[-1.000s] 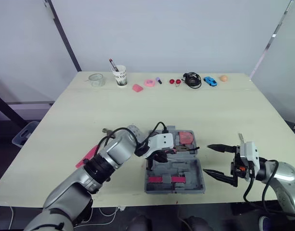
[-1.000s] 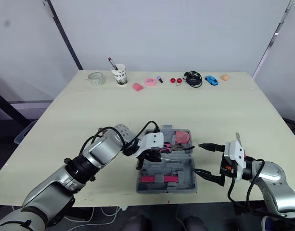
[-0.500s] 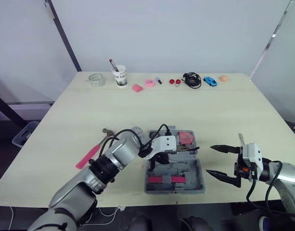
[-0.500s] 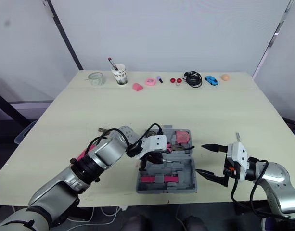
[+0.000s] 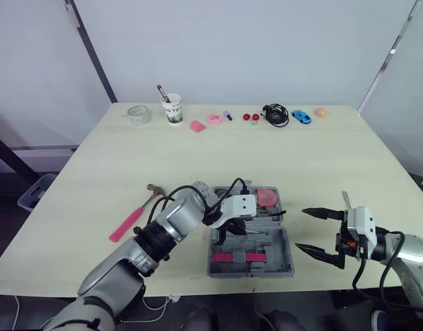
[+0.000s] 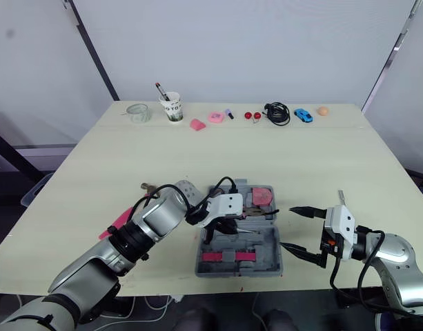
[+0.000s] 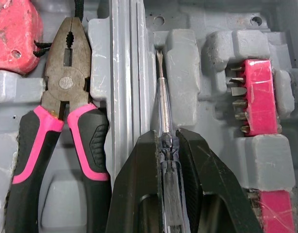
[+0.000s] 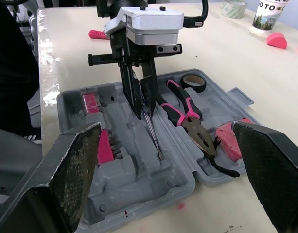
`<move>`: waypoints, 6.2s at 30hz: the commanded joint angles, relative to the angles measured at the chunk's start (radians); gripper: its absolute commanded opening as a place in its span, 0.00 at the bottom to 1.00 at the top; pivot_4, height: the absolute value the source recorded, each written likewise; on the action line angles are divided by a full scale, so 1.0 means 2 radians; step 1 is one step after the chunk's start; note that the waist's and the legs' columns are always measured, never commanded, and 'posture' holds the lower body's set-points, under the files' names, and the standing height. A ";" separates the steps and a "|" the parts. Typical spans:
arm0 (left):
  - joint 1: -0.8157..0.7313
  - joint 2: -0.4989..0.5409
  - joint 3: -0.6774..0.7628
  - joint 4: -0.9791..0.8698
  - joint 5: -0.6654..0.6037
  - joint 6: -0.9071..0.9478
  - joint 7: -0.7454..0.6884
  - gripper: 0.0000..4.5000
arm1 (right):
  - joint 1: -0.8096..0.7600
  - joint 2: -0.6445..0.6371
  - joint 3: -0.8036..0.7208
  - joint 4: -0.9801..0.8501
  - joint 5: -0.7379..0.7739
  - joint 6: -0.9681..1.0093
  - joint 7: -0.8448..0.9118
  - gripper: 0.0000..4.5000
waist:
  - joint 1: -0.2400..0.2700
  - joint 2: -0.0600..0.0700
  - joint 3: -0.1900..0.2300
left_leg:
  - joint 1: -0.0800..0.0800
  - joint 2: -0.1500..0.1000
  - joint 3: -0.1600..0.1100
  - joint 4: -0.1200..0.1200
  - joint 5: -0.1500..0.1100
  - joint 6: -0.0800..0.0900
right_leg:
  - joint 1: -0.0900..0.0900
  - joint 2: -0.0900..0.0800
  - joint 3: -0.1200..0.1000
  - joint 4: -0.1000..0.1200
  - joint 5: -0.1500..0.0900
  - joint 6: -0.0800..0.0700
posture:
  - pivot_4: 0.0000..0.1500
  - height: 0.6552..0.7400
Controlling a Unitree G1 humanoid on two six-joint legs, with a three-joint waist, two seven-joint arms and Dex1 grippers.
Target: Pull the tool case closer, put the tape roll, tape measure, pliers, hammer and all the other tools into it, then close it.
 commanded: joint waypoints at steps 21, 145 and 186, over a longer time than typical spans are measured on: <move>-0.002 -0.003 0.000 0.011 0.013 -0.023 0.001 0.61 | 0.004 0.007 0.000 -0.006 -0.006 -0.013 -0.001 1.00 | -0.001 0.000 0.000 | 0.000 0.000 -0.001 0.003 0.000 0.000 | 0.000 0.004 0.006 0.002 0.000 0.000 | 1.00 1.00; 0.526 0.014 0.582 -0.045 -0.242 -0.279 0.293 1.00 | 0.132 0.042 -0.223 0.147 0.020 -0.048 -0.146 1.00 | -0.002 0.001 -0.004 | 0.003 0.002 0.001 -0.002 0.000 0.000 | -0.001 0.000 0.008 0.000 -0.001 -0.002 | 1.00 1.00; 0.288 0.070 0.455 0.104 -0.176 -0.195 0.292 1.00 | 0.074 0.006 -0.093 -0.037 0.061 0.015 0.017 1.00 | -0.001 0.000 -0.005 | 0.002 0.001 0.002 -0.002 0.000 0.000 | 0.000 0.002 0.007 0.000 -0.001 -0.002 | 1.00 1.00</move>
